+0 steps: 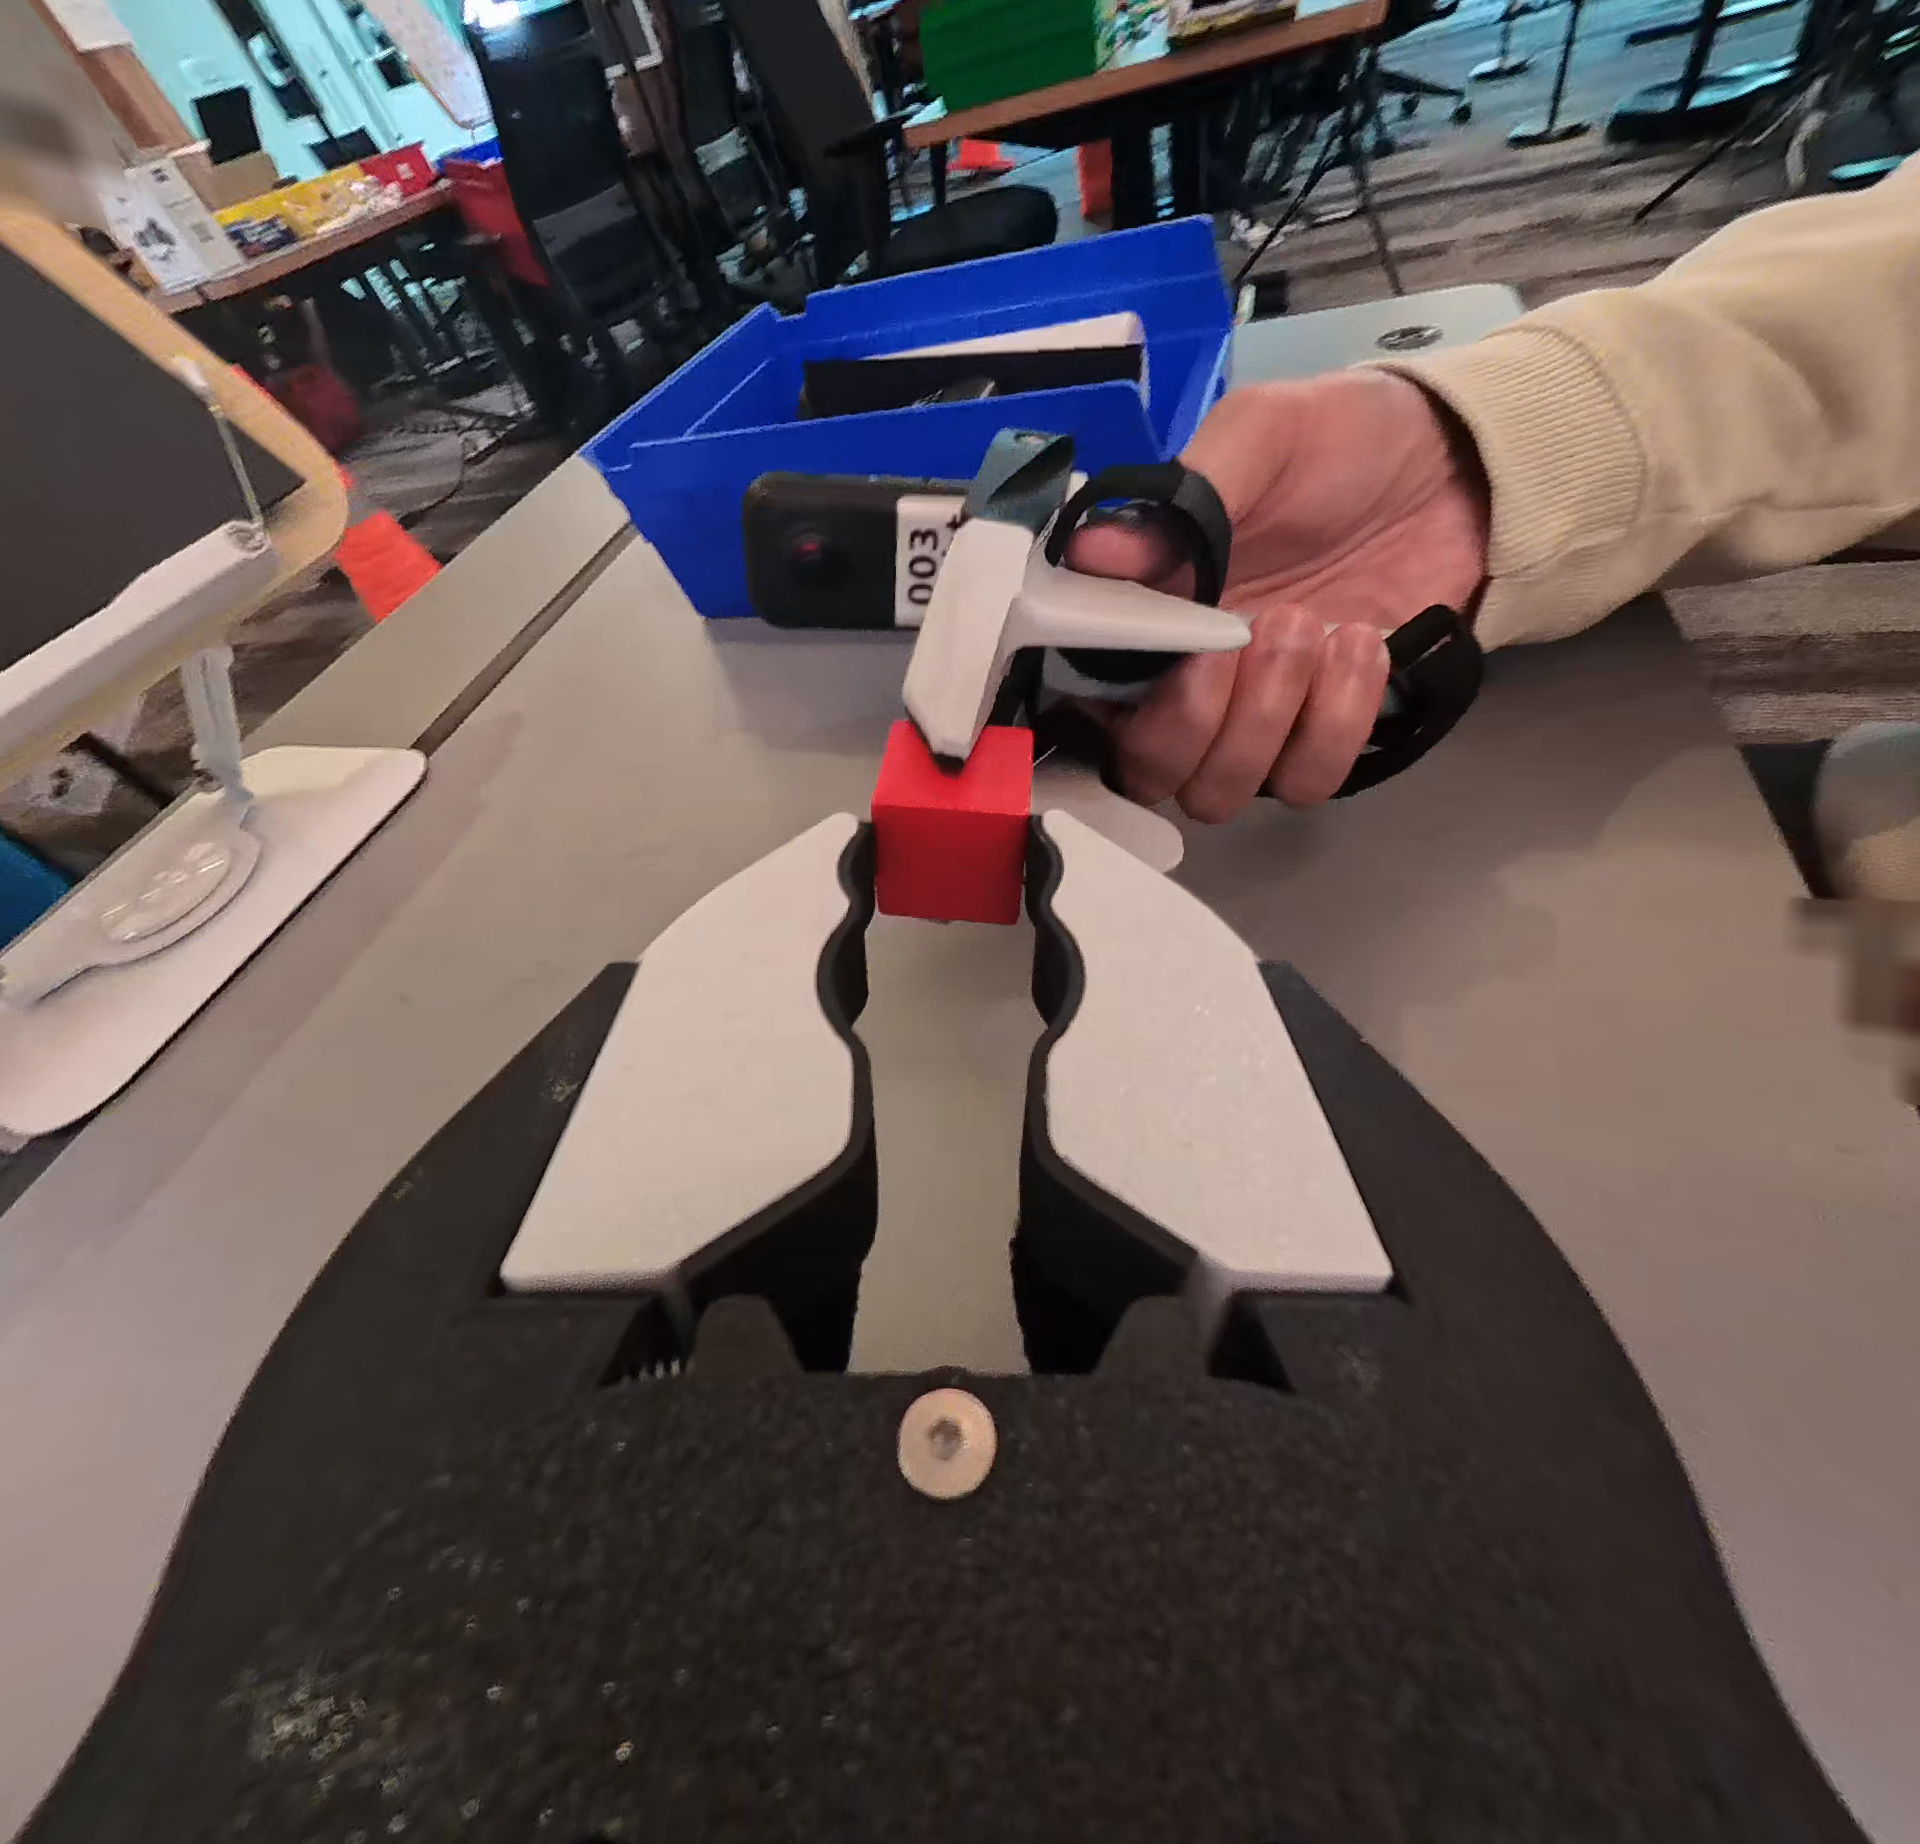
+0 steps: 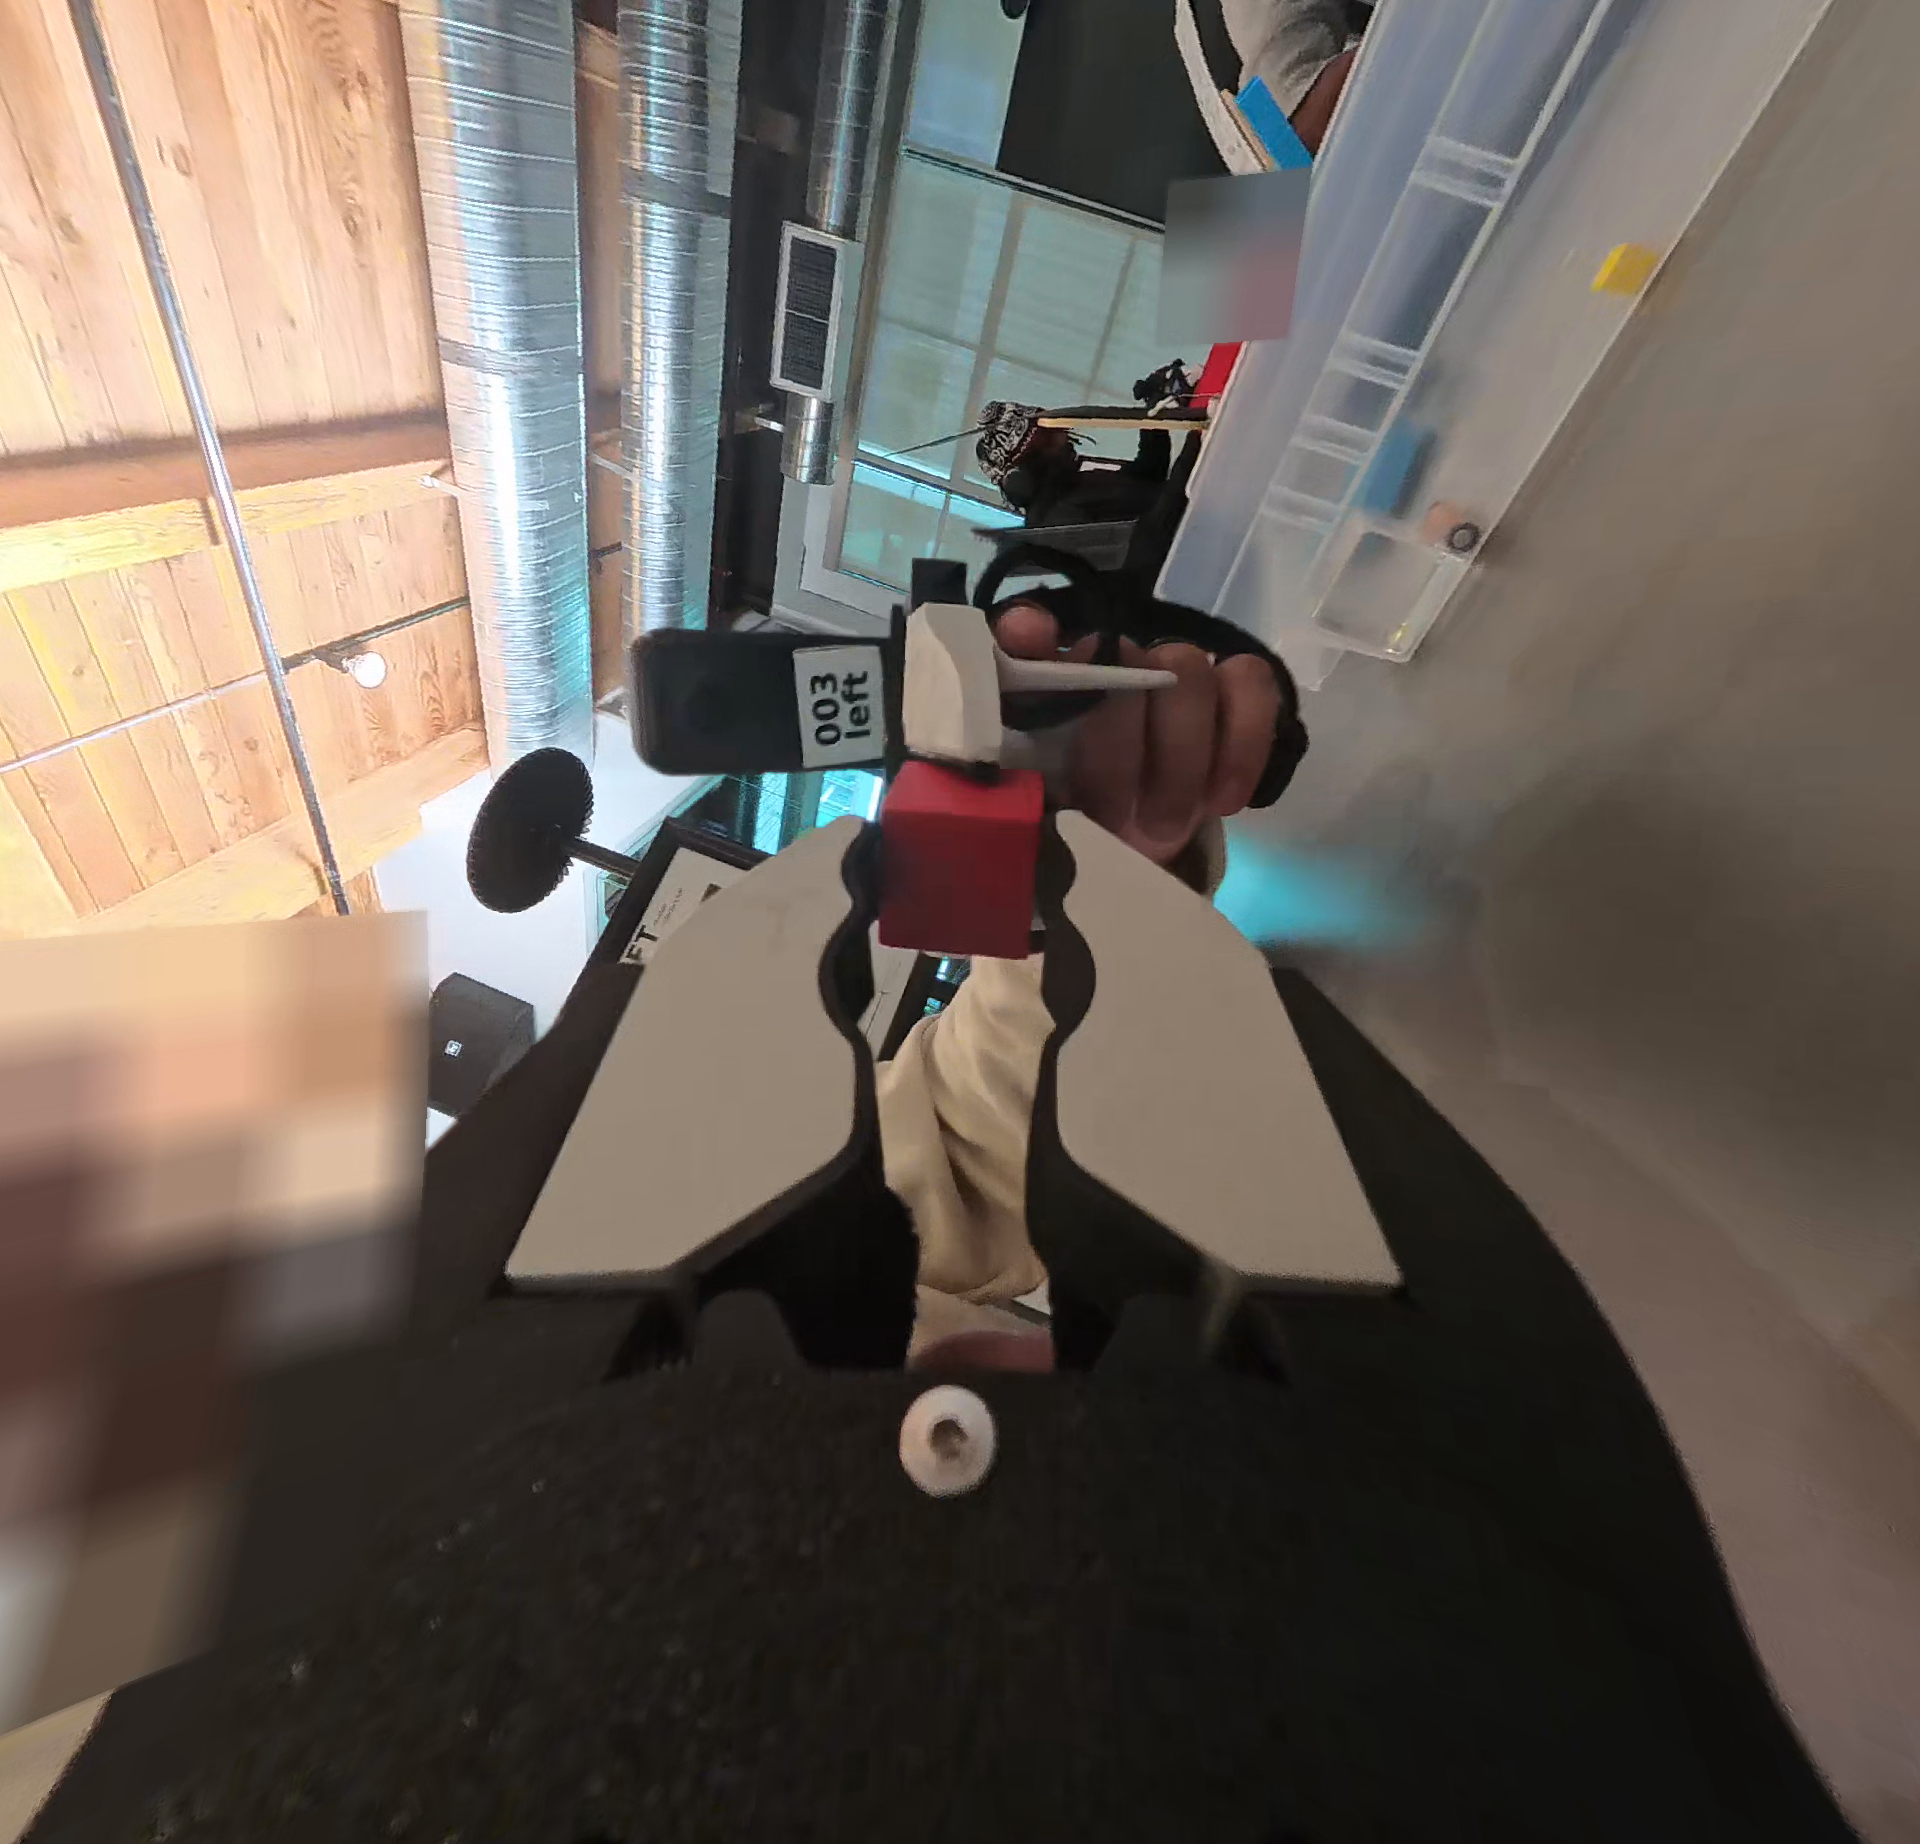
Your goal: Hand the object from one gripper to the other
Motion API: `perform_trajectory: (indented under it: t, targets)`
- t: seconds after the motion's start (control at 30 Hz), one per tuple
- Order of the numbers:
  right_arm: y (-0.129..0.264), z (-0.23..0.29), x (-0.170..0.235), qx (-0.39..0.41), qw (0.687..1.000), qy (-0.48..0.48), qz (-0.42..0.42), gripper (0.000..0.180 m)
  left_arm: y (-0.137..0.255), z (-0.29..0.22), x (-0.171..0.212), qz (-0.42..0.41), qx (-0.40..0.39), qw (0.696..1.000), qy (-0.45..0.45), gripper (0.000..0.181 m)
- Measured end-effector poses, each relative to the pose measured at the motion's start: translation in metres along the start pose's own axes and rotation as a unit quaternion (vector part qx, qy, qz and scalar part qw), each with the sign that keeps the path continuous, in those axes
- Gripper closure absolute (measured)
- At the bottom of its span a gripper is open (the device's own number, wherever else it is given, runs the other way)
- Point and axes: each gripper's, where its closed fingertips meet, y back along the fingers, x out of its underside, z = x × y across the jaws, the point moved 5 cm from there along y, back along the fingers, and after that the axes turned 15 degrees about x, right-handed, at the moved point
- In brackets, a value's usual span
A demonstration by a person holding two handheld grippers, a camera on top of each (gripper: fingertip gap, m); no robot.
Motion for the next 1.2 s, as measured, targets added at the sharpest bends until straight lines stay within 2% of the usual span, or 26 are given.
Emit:
perform_trajectory:
  t: [0.03, 0.1, 0.2, 0.27, 0.33, 0.53, 0.63, 0.7, 0.73, 0.83, 0.87, 0.9, 1.03, 1.13, 1.2]
  targets:
    - [0.002, 0.0, -0.002, 0.005, 1.0, 0.002, -0.007, 0.151, 0.001, 0.001, 0.0, 0.004, -0.016, 1.0, 0.005, 0.151]
    - [0.009, 0.003, -0.009, 0.018, 0.999, 0.015, -0.026, 0.151, 0.009, 0.002, -0.002, -0.004, -0.063, 0.997, 0.052, 0.125]
    - [0.02, 0.015, -0.015, 0.045, 0.996, 0.068, -0.044, 0.151, 0.025, -0.009, 0.002, -0.068, -0.106, 0.979, 0.163, 0.125]
    - [0.024, 0.02, -0.018, 0.079, 0.989, 0.11, -0.051, 0.151, 0.035, -0.019, 0.013, -0.112, -0.154, 0.958, 0.216, 0.138]
    - [0.025, 0.022, -0.02, 0.106, 0.983, 0.14, -0.055, 0.152, 0.039, -0.026, 0.02, -0.112, -0.176, 0.944, 0.257, 0.139]
    - [0.027, 0.02, -0.023, 0.135, 0.975, 0.158, -0.072, 0.151, 0.032, -0.03, 0.026, -0.038, -0.204, 0.956, 0.207, 0.127]
    - [0.043, 0.051, -0.028, 0.163, 0.961, 0.214, -0.071, 0.151, 0.027, -0.033, 0.028, -0.002, -0.204, 0.961, 0.186, 0.129]
    - [0.073, 0.082, -0.034, 0.25, 0.923, 0.288, -0.053, 0.151, 0.026, -0.035, 0.025, 0.002, -0.213, 0.962, 0.169, 0.129]
    - [0.096, 0.092, -0.036, 0.332, 0.884, 0.327, -0.038, 0.151, 0.025, -0.037, 0.024, -0.003, -0.207, 0.963, 0.171, 0.129]
    - [0.19, 0.11, -0.043, 0.582, 0.706, 0.402, -0.026, 0.151, 0.015, -0.041, 0.024, -0.038, -0.153, 0.962, 0.225, 0.128]
    - [0.218, 0.109, -0.042, 0.633, 0.669, 0.389, -0.016, 0.151, 0.011, -0.042, 0.024, -0.053, -0.134, 0.959, 0.244, 0.128]
    - [0.24, 0.101, -0.037, 0.662, 0.653, 0.368, 0.007, 0.151, 0.009, -0.042, 0.023, -0.067, -0.119, 0.956, 0.26, 0.128]
    - [0.293, 0.04, -0.027, 0.727, 0.632, 0.247, 0.103, 0.151, 0.002, -0.042, 0.02, -0.097, -0.09, 0.948, 0.291, 0.129]
    - [0.293, 0.003, -0.026, 0.725, 0.645, 0.195, 0.138, 0.151, 0.002, -0.043, 0.019, -0.121, -0.071, 0.939, 0.314, 0.129]
    - [0.295, -0.015, -0.028, 0.745, 0.625, 0.171, 0.162, 0.151, 0.004, -0.042, 0.02, -0.116, -0.076, 0.941, 0.31, 0.129]
